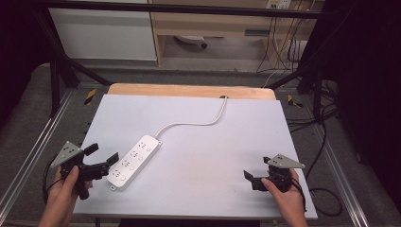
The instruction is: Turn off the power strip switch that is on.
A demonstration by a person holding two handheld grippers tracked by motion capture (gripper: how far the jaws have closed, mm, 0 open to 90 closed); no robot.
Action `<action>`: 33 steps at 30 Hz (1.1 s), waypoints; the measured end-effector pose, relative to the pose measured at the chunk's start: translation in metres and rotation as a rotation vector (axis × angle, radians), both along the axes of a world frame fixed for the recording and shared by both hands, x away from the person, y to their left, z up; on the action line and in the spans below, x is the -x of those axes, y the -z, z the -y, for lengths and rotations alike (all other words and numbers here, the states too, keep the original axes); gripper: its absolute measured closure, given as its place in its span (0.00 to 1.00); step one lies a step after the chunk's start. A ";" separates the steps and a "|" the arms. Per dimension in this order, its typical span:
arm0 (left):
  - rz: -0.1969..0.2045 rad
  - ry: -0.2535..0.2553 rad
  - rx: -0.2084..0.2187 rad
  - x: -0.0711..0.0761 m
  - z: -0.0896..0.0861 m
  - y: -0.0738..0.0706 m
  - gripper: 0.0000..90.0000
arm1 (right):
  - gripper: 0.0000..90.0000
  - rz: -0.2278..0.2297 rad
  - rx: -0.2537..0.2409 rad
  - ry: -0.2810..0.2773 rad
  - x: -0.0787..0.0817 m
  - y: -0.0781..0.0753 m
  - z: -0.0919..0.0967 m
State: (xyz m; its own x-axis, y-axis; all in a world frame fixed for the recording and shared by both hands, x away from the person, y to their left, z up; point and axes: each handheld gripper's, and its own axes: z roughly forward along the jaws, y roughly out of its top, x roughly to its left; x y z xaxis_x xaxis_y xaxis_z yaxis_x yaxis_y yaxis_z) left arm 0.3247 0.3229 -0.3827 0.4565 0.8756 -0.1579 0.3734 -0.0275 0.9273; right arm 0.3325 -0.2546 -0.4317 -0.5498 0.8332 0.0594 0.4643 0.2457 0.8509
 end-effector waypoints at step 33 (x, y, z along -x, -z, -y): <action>-0.122 -0.066 -0.133 -0.013 -0.036 0.042 0.09 | 0.04 -0.035 0.038 0.041 -0.004 0.008 0.001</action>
